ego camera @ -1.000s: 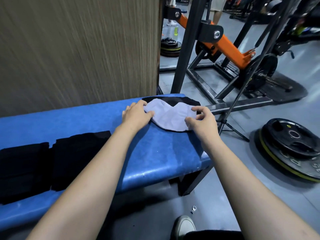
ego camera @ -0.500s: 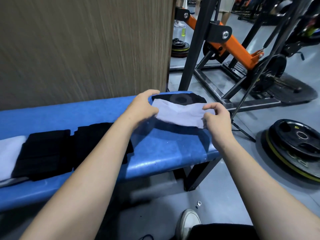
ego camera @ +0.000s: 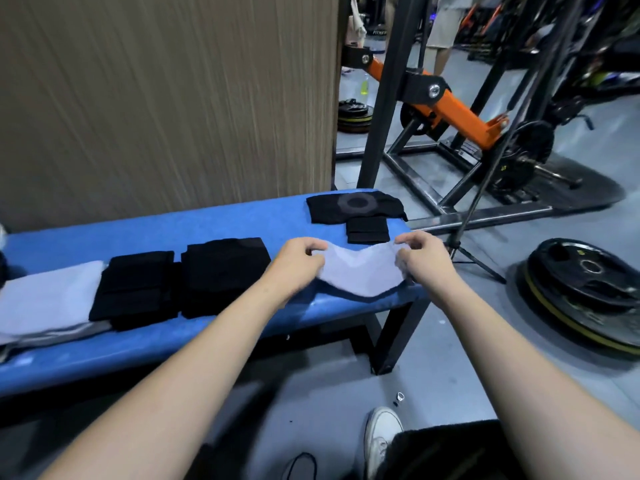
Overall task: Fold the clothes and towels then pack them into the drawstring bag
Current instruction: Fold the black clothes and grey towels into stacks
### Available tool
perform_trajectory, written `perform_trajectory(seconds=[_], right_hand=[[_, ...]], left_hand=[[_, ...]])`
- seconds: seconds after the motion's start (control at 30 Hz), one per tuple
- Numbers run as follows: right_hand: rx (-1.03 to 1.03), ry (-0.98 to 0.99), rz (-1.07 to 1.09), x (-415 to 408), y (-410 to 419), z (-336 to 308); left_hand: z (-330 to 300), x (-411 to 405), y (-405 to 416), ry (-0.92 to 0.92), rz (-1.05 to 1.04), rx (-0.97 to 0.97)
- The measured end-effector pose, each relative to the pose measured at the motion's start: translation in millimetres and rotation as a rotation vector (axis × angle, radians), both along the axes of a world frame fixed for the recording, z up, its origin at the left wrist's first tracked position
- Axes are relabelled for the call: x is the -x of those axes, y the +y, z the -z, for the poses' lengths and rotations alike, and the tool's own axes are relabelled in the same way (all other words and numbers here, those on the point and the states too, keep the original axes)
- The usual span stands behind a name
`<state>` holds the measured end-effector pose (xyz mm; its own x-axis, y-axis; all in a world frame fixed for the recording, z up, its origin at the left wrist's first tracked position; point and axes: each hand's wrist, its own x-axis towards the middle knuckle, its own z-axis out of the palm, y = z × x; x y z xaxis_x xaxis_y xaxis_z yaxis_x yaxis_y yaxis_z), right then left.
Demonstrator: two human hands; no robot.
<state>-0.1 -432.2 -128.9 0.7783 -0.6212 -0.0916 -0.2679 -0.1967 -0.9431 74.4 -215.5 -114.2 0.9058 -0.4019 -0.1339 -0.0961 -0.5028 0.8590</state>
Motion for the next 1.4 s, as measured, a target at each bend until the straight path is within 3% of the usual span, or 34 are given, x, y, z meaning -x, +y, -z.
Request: perform_trajectory(seconds=[0.13, 0.3, 0.47, 0.6, 0.73, 0.9, 1.1, 1.4], right_hand=[[0.133, -0.141, -0.026, -2, 11, -12], [0.147, -0.257, -0.175, -11, 44, -19], [0.248, -0.198, -0.397, -21, 74, -9], [0.057, -0.124, -0.541, -19, 87, -8], [-0.173, -0.17, -0.459, -15, 79, -13], [0.063, -0.223, -0.159, -21, 58, -7], [-0.349, -0.183, -0.394, -25, 73, -16], [-0.252, -0.262, -0.498, -52, 161, -38]], left_hand=[[7, 4, 4, 0.03, -0.005, 0.019], [12, 3, 6, 0.12, -0.038, 0.102], [13, 3, 4, 0.234, -0.063, 0.247], [15, 4, 7, 0.238, -0.058, 0.23], [20, 6, 6, 0.171, -0.078, 0.201], [8, 8, 3, 0.124, -0.068, 0.4], [-8, 3, 34, 0.073, -0.135, 0.549], [-22, -1, 128, 0.009, -0.241, 0.571]])
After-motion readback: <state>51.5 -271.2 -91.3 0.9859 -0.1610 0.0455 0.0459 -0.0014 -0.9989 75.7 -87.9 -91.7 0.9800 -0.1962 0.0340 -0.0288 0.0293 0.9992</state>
